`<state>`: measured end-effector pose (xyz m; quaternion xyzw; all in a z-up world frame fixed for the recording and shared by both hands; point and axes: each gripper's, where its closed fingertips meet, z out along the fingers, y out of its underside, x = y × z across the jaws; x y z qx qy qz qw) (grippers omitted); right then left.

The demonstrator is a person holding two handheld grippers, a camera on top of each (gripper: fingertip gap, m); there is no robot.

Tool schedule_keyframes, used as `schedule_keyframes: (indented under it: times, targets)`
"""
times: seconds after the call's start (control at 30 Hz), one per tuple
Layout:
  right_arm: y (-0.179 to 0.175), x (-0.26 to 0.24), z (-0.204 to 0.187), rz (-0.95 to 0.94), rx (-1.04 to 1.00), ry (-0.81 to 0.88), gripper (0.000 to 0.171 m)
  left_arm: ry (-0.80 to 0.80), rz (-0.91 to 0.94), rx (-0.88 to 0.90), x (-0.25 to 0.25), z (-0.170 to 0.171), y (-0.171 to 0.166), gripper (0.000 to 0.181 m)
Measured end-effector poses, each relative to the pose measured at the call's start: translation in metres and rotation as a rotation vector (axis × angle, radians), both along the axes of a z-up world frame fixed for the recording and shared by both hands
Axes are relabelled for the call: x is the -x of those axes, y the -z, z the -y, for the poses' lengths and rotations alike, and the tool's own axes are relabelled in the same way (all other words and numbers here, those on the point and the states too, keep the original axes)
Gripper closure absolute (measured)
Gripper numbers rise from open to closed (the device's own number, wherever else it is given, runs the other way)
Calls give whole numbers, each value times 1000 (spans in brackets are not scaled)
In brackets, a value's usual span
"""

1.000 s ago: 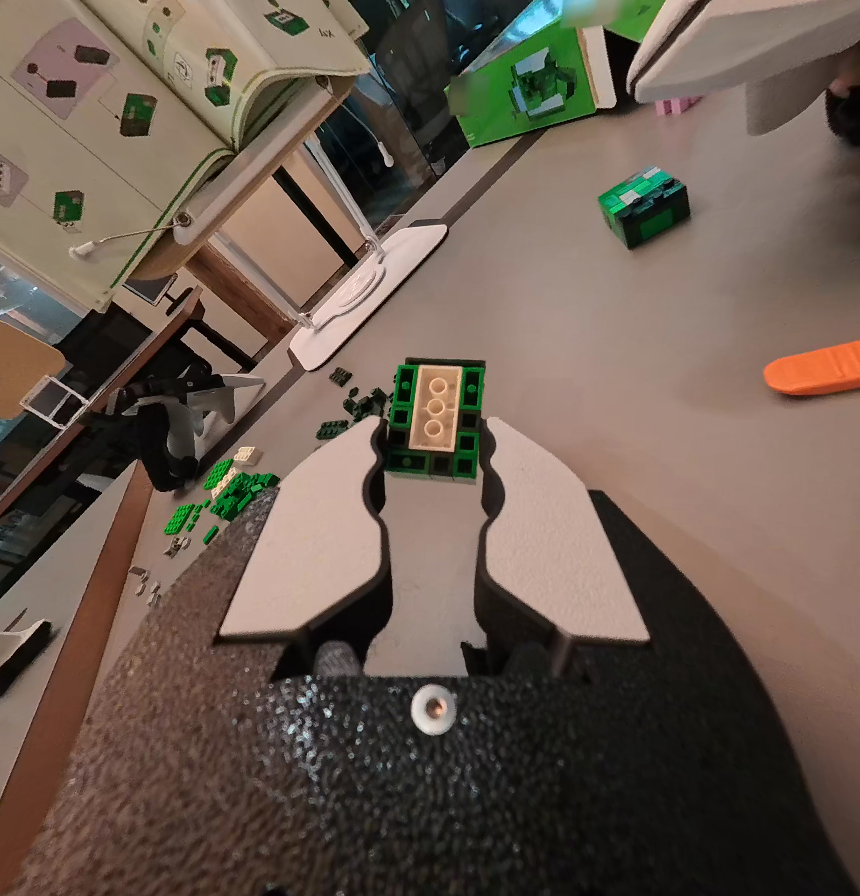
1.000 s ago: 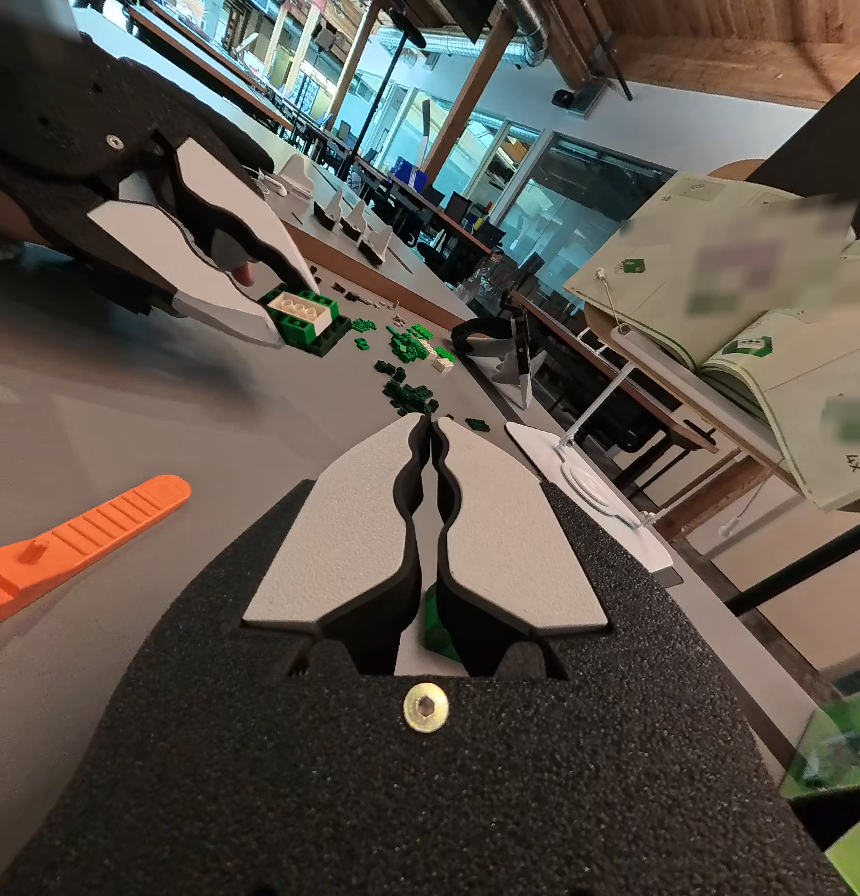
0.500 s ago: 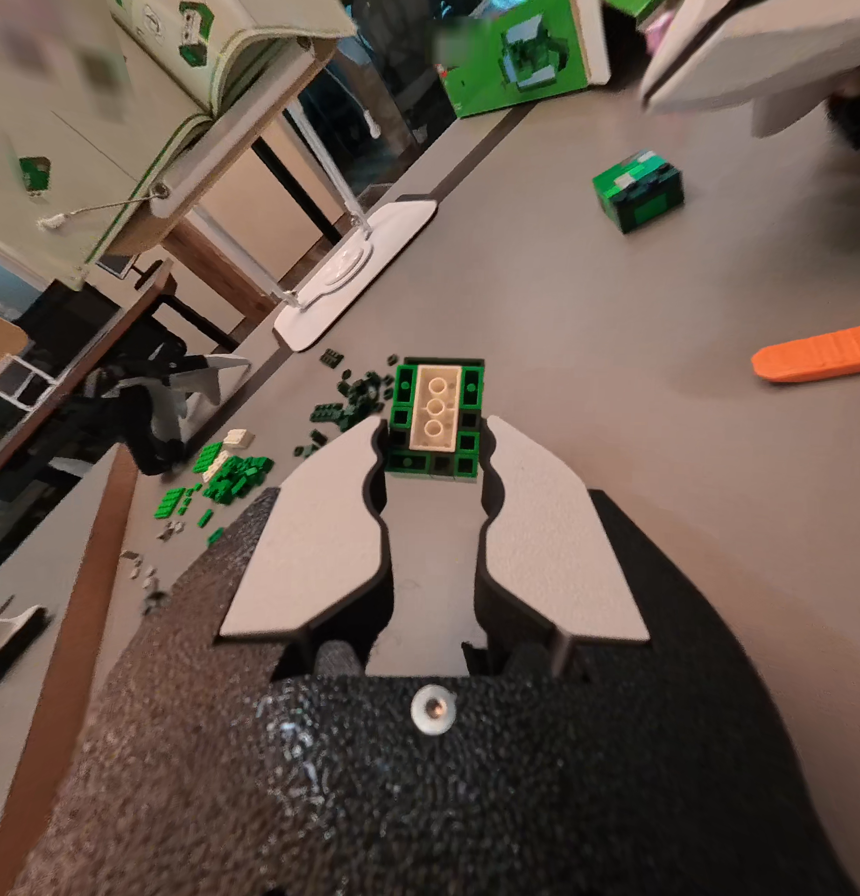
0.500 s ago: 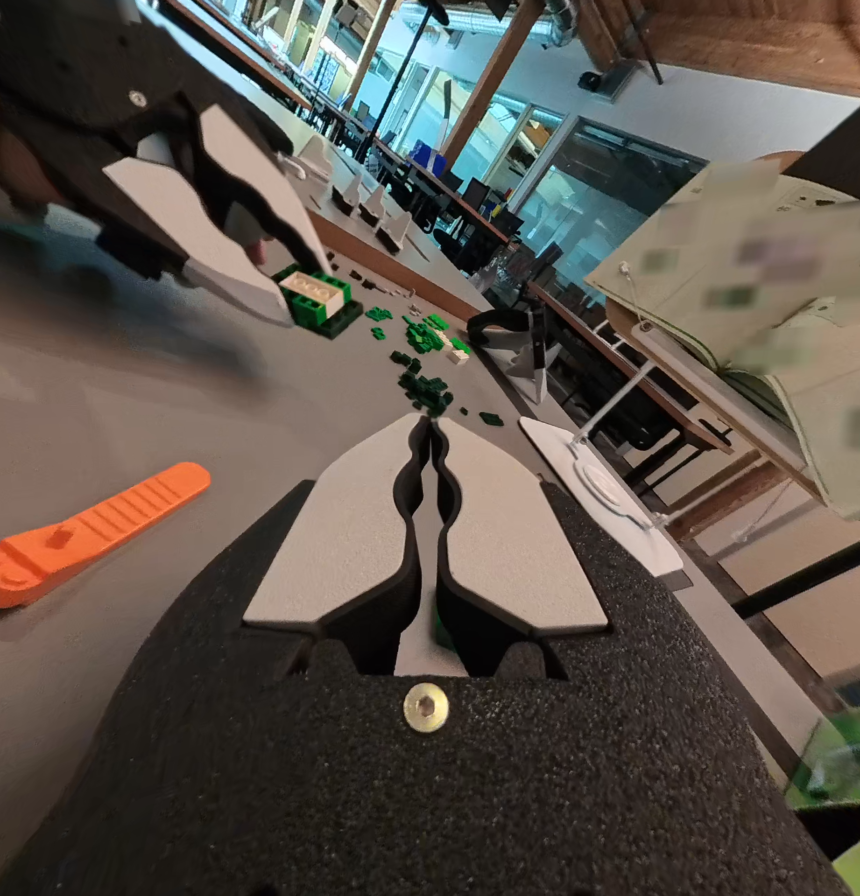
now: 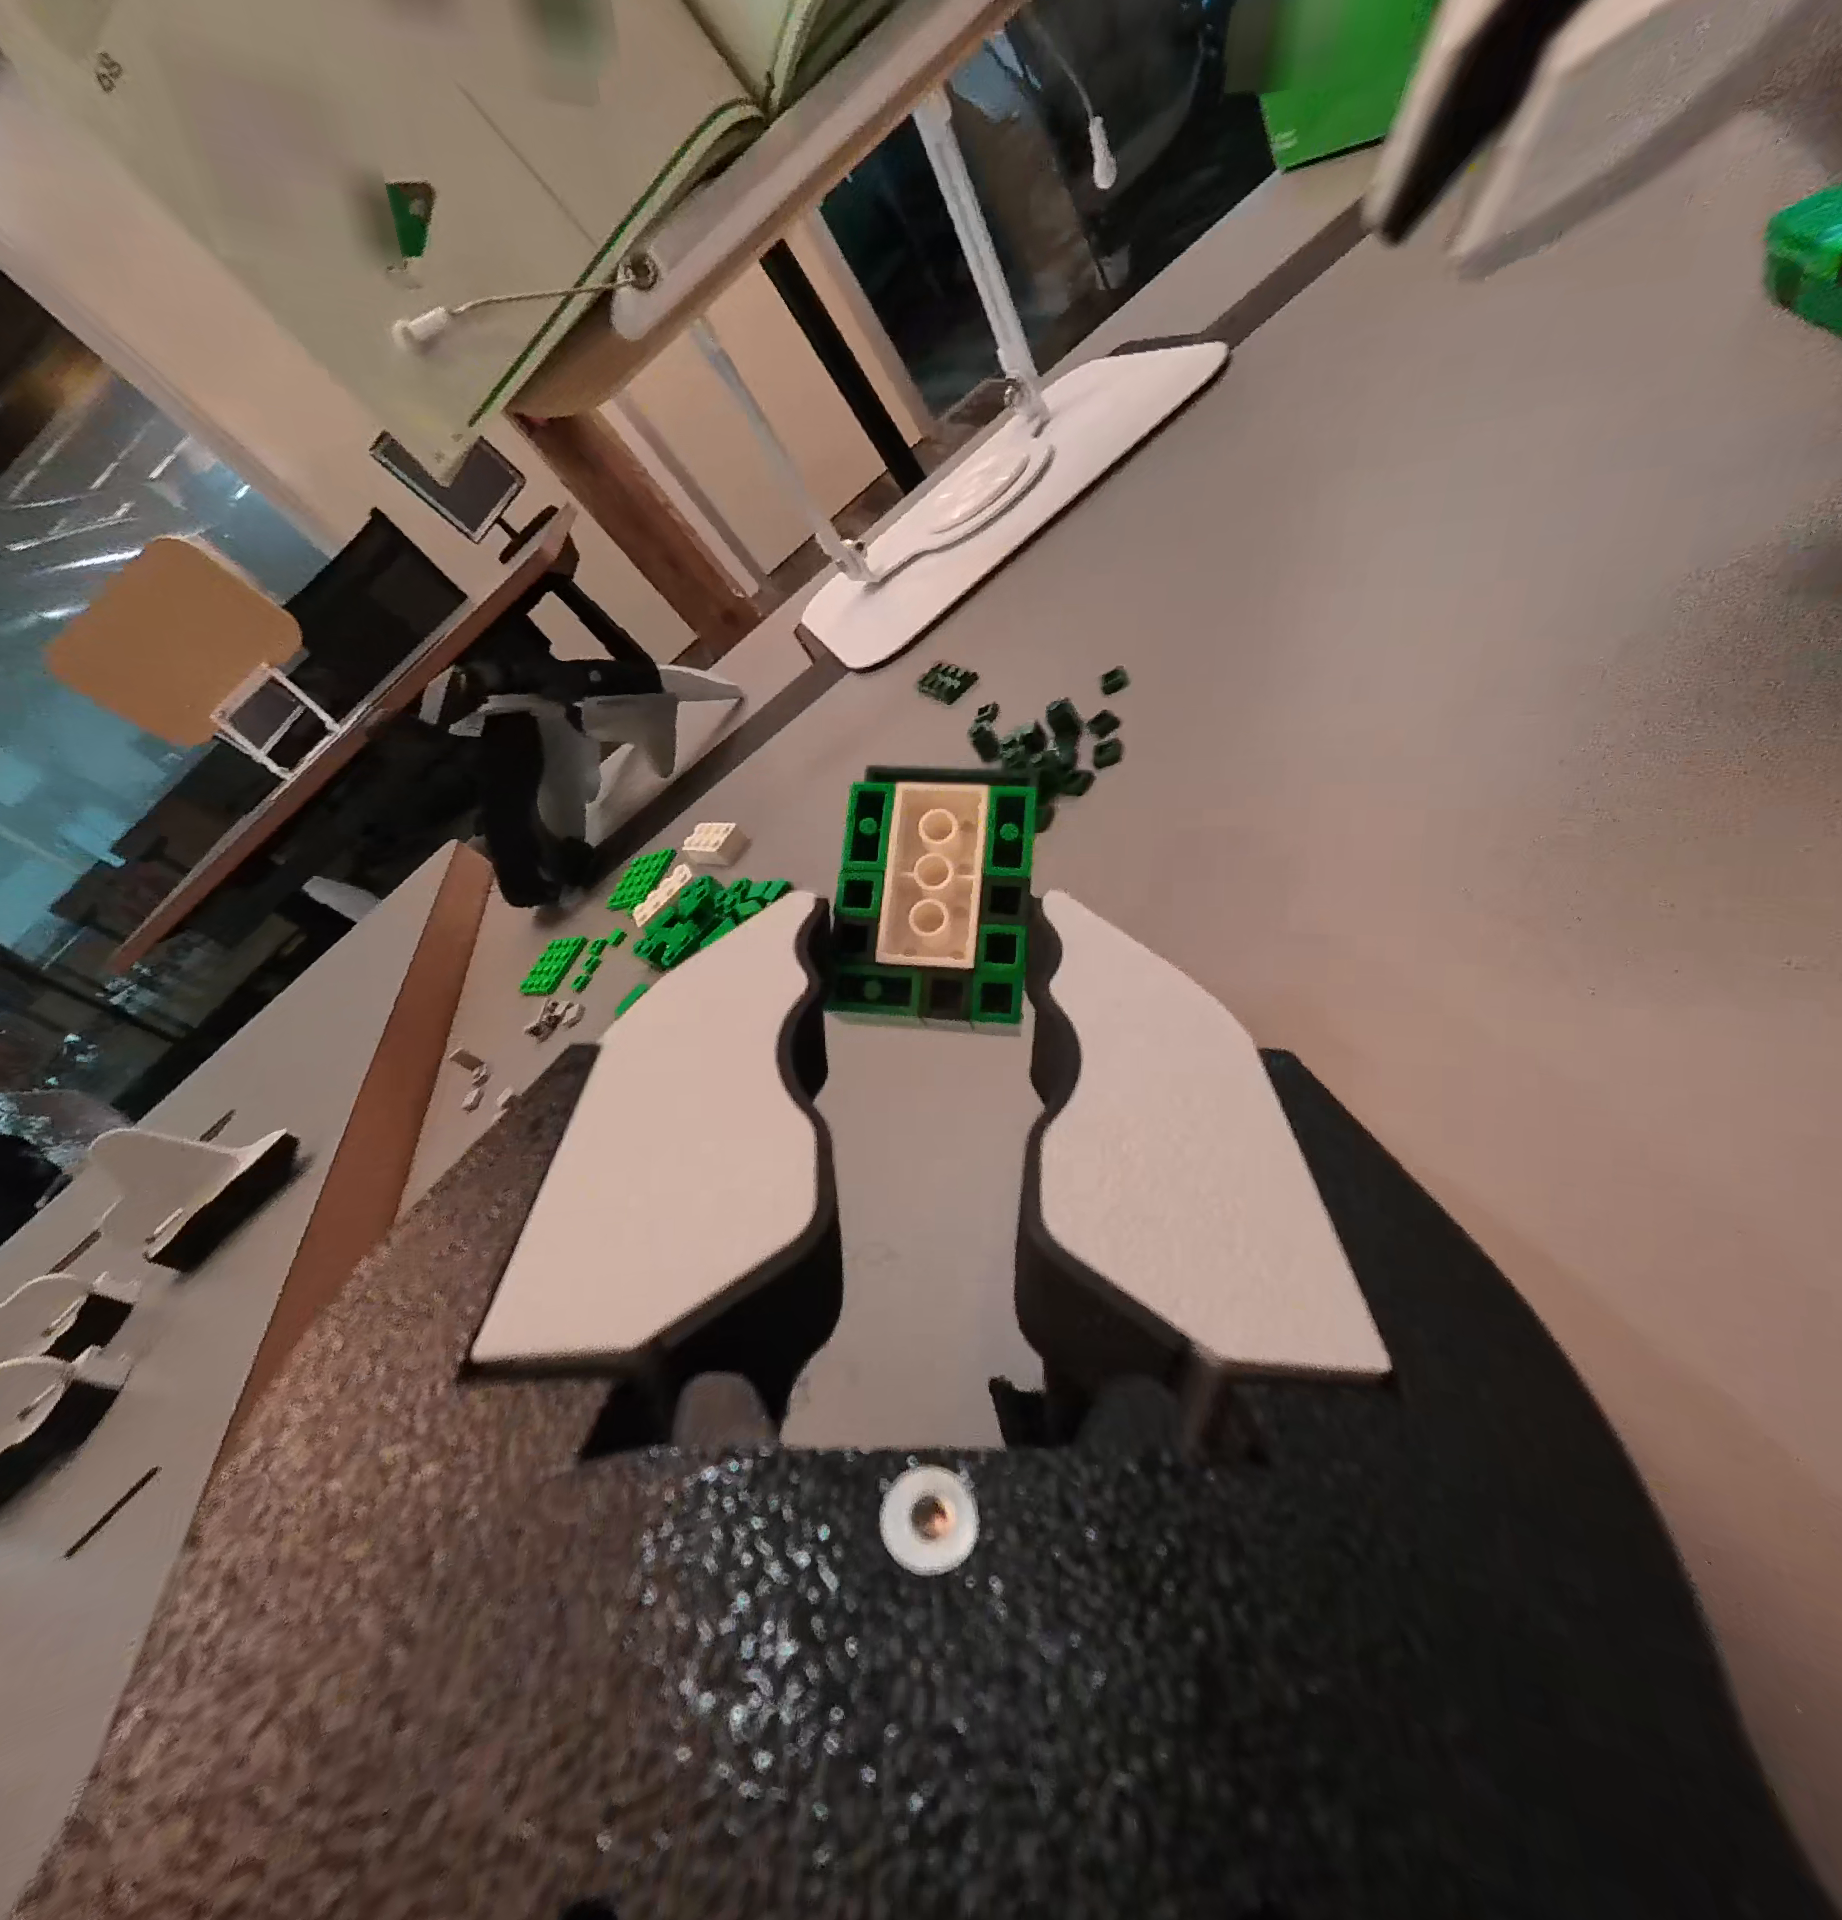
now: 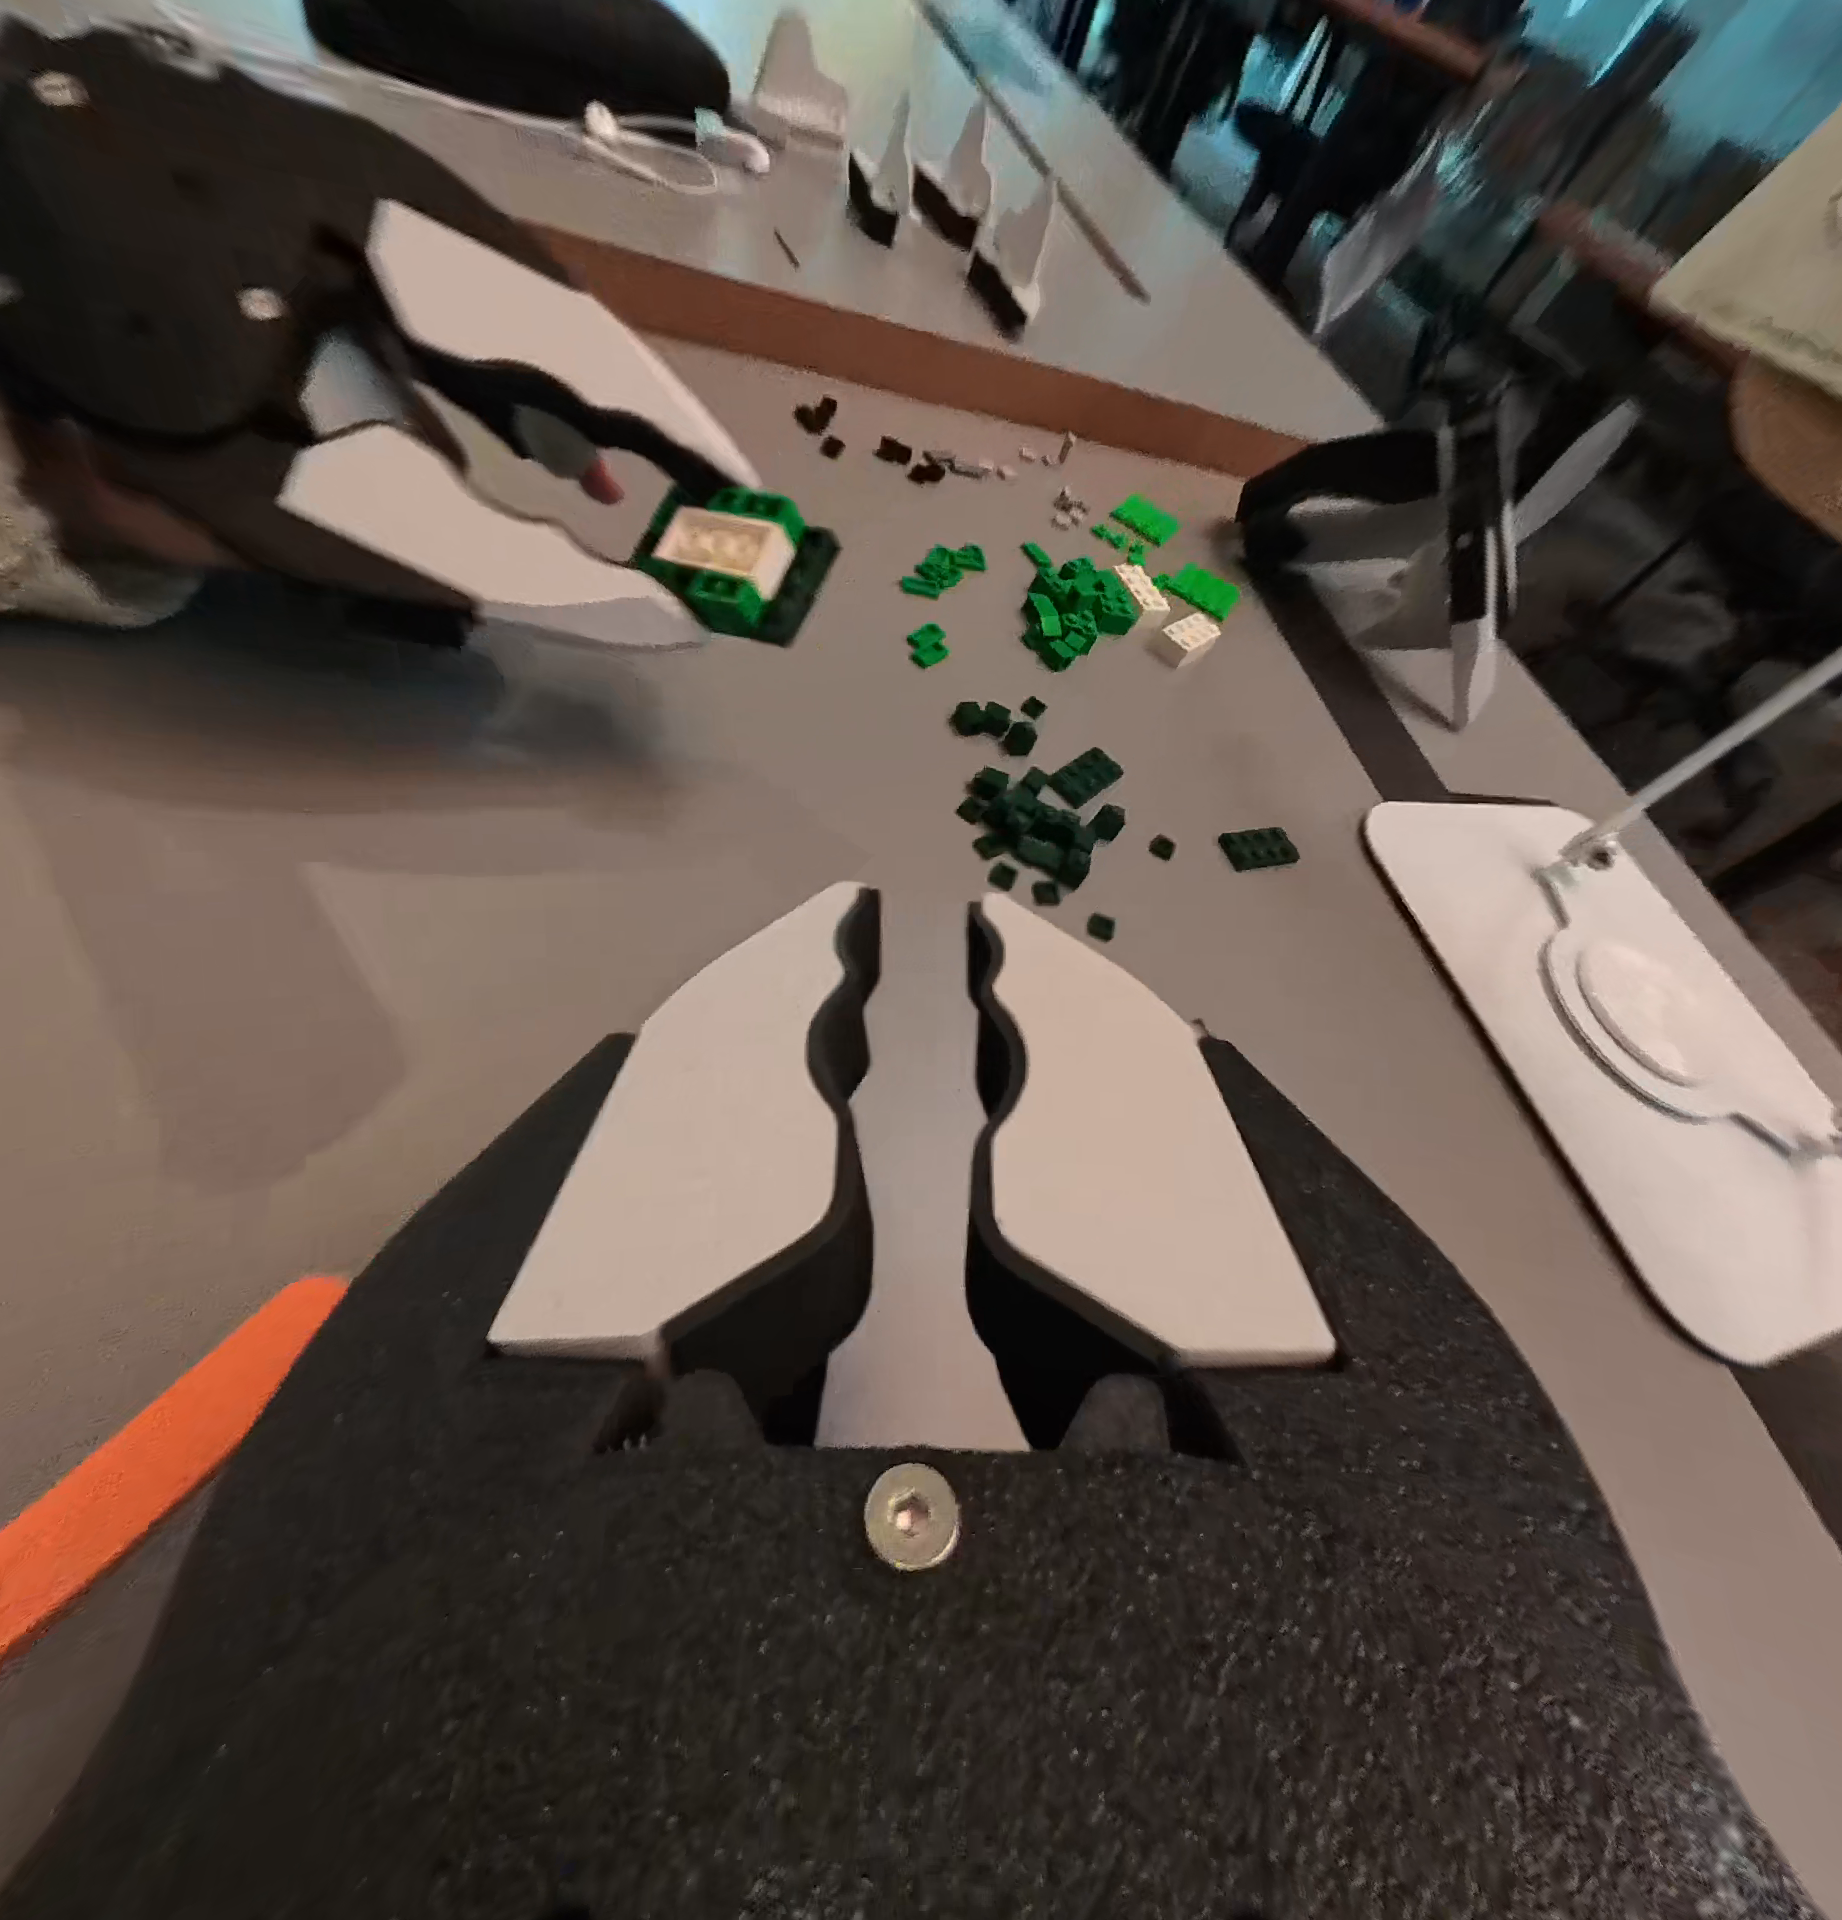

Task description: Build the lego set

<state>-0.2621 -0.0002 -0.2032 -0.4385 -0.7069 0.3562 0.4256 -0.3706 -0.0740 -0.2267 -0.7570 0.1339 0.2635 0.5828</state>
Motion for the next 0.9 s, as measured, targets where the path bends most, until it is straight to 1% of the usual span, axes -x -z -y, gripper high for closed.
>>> schedule_keyframes:
  times: [0.07,0.13,0.2,0.23,0.3,0.37,0.6,0.73,0.83,0.9]
  targets:
    - [-3,23,-12,72,48,-32,154,-16,-3,-14,4,2,-2,145]
    - [3,41,-18,203,147,-88,165,-26,22,-30,8,3,-4,145]
    - [10,59,-25,307,244,-103,155,-35,61,-48,12,4,-7,145]
    - [14,67,-29,338,254,-108,153,-42,77,-58,14,4,-8,145]
    - [20,84,-37,360,200,-110,151,-59,103,-76,19,5,-11,145]
    - [27,97,-36,384,116,-155,155,-73,114,-86,21,5,-12,145]
    - [61,123,-5,541,-55,-307,159,-104,108,-101,26,6,-14,145]
    - [74,131,9,596,-35,-366,160,-120,130,-119,30,8,-16,145]
    - [85,138,7,634,-71,-346,158,-125,151,-133,32,9,-18,145]
    - [83,145,4,620,-79,-319,159,-127,155,-136,33,9,-19,145]
